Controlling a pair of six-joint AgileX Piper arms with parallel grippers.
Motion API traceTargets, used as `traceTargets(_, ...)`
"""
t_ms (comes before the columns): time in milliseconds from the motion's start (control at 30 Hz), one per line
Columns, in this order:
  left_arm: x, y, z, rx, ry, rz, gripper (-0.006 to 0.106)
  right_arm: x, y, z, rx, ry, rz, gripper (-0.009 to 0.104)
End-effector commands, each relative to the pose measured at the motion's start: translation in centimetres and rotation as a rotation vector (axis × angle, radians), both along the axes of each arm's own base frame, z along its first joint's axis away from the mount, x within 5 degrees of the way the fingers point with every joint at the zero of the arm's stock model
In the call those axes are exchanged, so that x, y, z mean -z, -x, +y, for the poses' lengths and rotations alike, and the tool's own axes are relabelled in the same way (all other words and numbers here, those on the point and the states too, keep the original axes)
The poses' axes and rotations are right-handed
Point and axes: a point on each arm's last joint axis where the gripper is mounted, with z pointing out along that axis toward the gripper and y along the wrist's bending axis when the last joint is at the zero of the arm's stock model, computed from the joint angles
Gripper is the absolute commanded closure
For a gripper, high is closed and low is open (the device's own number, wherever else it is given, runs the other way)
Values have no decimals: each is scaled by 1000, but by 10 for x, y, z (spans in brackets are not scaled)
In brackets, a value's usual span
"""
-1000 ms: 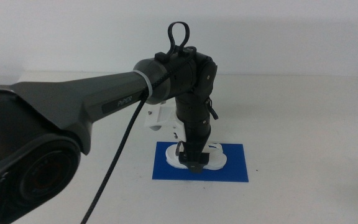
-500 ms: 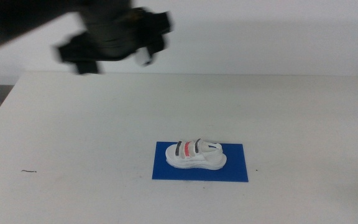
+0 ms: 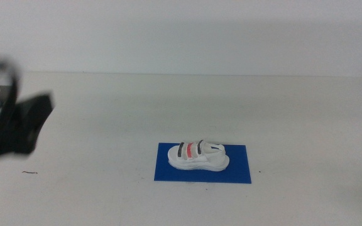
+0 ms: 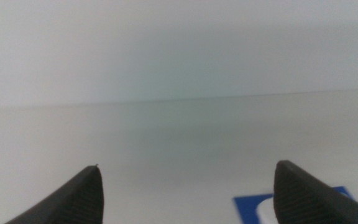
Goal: Use one arm to grab the shoe from the table and place it on the mat.
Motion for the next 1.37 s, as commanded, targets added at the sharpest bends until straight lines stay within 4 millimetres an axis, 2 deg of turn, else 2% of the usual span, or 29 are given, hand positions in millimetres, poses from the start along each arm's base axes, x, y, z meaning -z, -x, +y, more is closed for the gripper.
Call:
traceTargets(0,22,14,11,-28,54,-28,7,0,0,0,-2,12,-11,16)
traceTargets(100,43,26,17,-43,85,-45,7,0,0,0,-2,12,-11,16)
traceTargets(233,56,36,18,4,98,-115,7,0,0,0,-2,12,-11,16)
traceTargets(367,75,40,11,113,60,-192,7,0,0,0,-2,12,-11,16)
traceTargets(500,91,41,16,64,47,-217,7,0,0,0,-2,12,-11,16)
traceTargets(700,100,53,25,10,-26,-301,7,0,0,0,-2,12,-11,16)
traceTargets(933,116,66,36,-116,-20,-345,7,0,0,0,-2,12,-11,16)
traceTargets(1033,114,69,38,-141,-17,-390,7,0,0,0,-2,12,-11,16)
traceTargets(1333,116,72,39,-147,-19,-383,7,0,0,0,-2,12,-11,16)
